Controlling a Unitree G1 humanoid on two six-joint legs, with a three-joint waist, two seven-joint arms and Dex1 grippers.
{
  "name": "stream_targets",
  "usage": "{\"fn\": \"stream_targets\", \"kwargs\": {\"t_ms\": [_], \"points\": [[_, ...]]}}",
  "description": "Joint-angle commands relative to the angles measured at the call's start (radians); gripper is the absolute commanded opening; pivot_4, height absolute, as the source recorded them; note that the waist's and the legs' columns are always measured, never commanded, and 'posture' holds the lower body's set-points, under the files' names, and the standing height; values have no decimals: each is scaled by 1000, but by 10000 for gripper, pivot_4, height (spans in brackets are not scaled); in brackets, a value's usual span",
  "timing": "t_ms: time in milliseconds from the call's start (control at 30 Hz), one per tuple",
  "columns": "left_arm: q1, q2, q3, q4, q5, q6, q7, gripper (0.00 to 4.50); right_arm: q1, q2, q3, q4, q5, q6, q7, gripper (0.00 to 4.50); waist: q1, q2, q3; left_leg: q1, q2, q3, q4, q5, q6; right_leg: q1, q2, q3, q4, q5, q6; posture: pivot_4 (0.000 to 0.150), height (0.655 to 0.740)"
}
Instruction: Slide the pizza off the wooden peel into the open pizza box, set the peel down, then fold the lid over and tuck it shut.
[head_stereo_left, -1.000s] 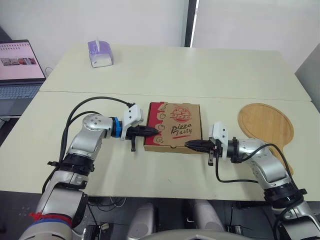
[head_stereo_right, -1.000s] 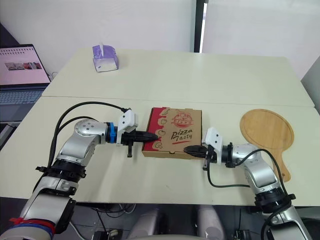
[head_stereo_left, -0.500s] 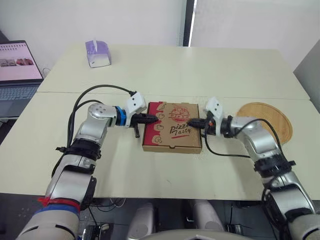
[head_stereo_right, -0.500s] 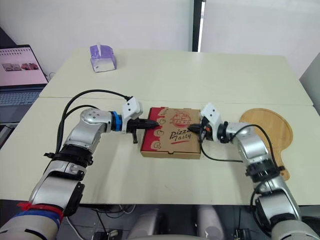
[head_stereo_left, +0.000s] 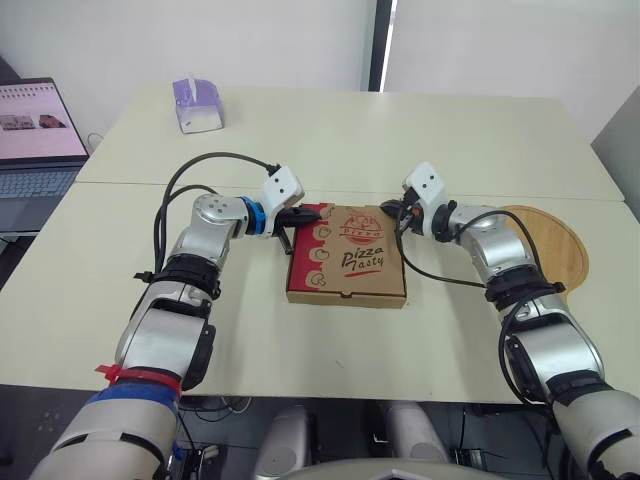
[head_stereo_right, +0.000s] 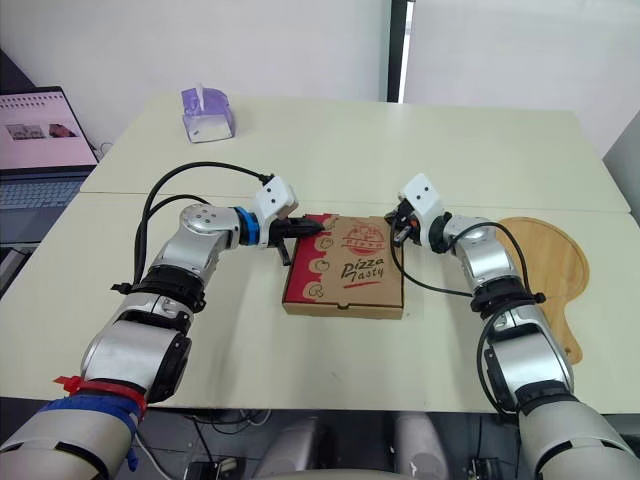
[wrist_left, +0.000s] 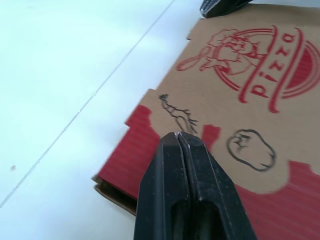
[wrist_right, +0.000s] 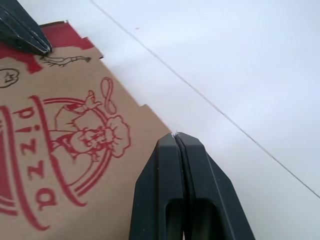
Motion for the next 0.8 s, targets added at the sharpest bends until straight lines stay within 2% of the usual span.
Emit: {"fn": "stream_targets", "kwargs": {"t_ms": [33, 167, 333, 433, 467, 533, 600, 800], "points": [[-3, -11, 55, -7, -46, 5, -36, 0, 19, 1, -58, -93, 47, -38, 31, 471, 0, 0, 0, -2, 0, 0, 0, 0, 0, -3, 0, 0, 0, 0, 0, 1500, 7400], [12, 11, 121, -91, -121, 45, -104, 0, 68, -11, -110, -289, 141, 25, 94, 471, -3, 0, 0, -24, 0, 1, 1, 3, -5, -25, 0, 0, 3, 1, 0, 1500, 7400], [61, 120, 192, -254, -195, 136, -179, 0, 165, -125, -166, -587, 232, 188, 142, 471, -4, 0, 0, -50, 0, 1, 9, 3, -5, -49, -1, -1, 4, 1, 0, 1500, 7400], [100, 199, 213, -320, -211, 184, -209, 0, 227, -210, -195, -694, 256, 235, 166, 471, -3, 0, 0, -50, 0, 1, 9, 2, -4, -49, -1, -1, 3, 1, 0, 1500, 7400], [116, 221, 220, -340, -215, 196, -217, 1787, 247, -239, -211, -723, 270, 254, 176, 163, -2, 0, 0, -50, 0, 1, 9, 2, -4, -48, -1, -1, 3, 1, 0, 1500, 7400], [159, 285, 246, -390, -232, 236, -240, 5760, 303, -328, -273, -781, 303, 295, 205, 4151, 2, 0, 0, -49, -1, 1, 9, 2, -4, -47, -2, -1, 4, 1, 0, 1500, 7400], [198, 340, 274, -422, -249, 269, -249, 12358, 356, -409, -326, -807, 320, 321, 230, 9668, 4, 0, 1, -48, -1, 1, 10, 2, -4, -45, -1, -1, 4, 1, 0, 1500, 7400], [328, 456, 376, -438, -277, 300, -205, 32425, 505, -569, -467, -790, 366, 316, 316, 31677, 6, 0, 1, -45, -1, 1, 11, 0, 1, -42, -1, -1, 4, 1, 0, 1500, 7400]]}}
